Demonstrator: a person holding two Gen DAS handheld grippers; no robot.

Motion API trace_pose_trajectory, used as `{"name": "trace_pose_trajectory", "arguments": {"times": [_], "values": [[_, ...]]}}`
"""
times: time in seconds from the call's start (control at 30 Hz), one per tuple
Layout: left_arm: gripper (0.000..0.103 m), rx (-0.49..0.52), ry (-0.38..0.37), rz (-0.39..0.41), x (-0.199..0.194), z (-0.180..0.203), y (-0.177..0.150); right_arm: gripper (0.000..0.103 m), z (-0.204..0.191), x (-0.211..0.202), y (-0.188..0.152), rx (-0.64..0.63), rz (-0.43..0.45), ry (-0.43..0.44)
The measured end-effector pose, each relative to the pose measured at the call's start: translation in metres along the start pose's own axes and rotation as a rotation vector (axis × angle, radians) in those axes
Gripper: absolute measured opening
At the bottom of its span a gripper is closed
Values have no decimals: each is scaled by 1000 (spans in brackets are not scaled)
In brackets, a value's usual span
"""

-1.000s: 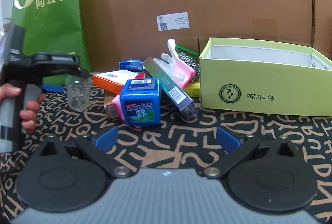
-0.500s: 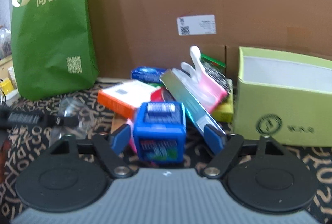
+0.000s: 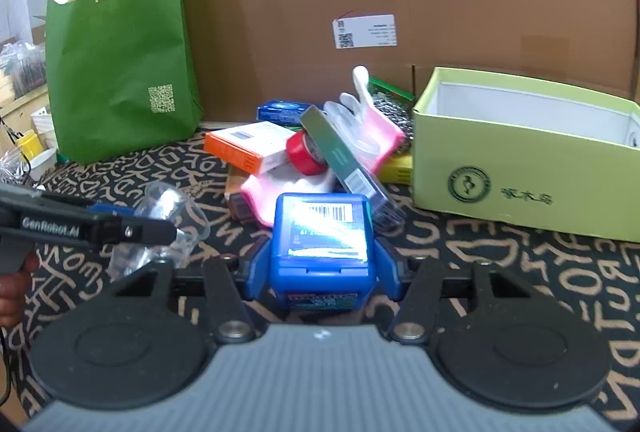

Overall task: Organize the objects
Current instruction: 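Grasp the clear plastic cup with the left gripper while the right grasps the blue Mentos bottle, then carry the cup and Mentos bottle into the green shoebox and release both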

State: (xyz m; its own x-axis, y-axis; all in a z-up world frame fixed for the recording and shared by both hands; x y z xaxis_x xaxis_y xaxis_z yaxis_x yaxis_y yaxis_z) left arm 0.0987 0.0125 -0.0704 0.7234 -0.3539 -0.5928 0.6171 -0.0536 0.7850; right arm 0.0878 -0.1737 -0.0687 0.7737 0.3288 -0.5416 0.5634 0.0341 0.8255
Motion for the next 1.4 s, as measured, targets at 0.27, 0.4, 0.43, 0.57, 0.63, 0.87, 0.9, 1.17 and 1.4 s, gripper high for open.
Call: {"name": "trace_pose_trajectory", "arguments": {"times": [0.27, 0.4, 0.43, 0.57, 0.63, 0.87, 0.9, 1.17, 1.4], "values": [[62, 61, 25, -3, -1, 8, -1, 56, -4, 20, -1, 4, 1, 10], [68, 49, 34, -21, -1, 8, -3, 61, -6, 27, -2, -6, -11, 12], [71, 40, 27, -26, -1, 8, -4, 63, -7, 29, -3, -9, -15, 13], [64, 46, 9, -45, 3, 10, -8, 61, -6, 33, -6, -15, -22, -4], [64, 57, 16, -50, 5, 11, -9, 56, -4, 33, -6, -6, -25, 4], [54, 33, 14, -64, 9, 12, -10, 55, 2, 20, -4, 43, 11, 35], [51, 37, 3, -60, 7, 14, -9, 55, 5, 16, -3, 54, 19, 41], [51, 139, -128, 59, -7, 68, 44, 55, 40, -32, 30, 88, 159, 7], [51, 250, -219, 162, 6, 137, 104, 55, 95, -74, 73, 38, 286, -167]]}}
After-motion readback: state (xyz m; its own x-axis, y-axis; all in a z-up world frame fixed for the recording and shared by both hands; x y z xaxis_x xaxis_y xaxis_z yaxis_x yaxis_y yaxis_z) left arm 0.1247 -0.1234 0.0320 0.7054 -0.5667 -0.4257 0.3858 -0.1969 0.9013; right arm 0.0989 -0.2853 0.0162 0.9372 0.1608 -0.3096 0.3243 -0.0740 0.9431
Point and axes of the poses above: each gripper's, at about its wrist camera, not at the fingertips, and x roughly the way its jaws point, z to its right, y to its top, the point moved 8 cm from there along x, roughly the way its jaws point, and after that the axes turned 3 degrees about x, right-handed, at the moved point
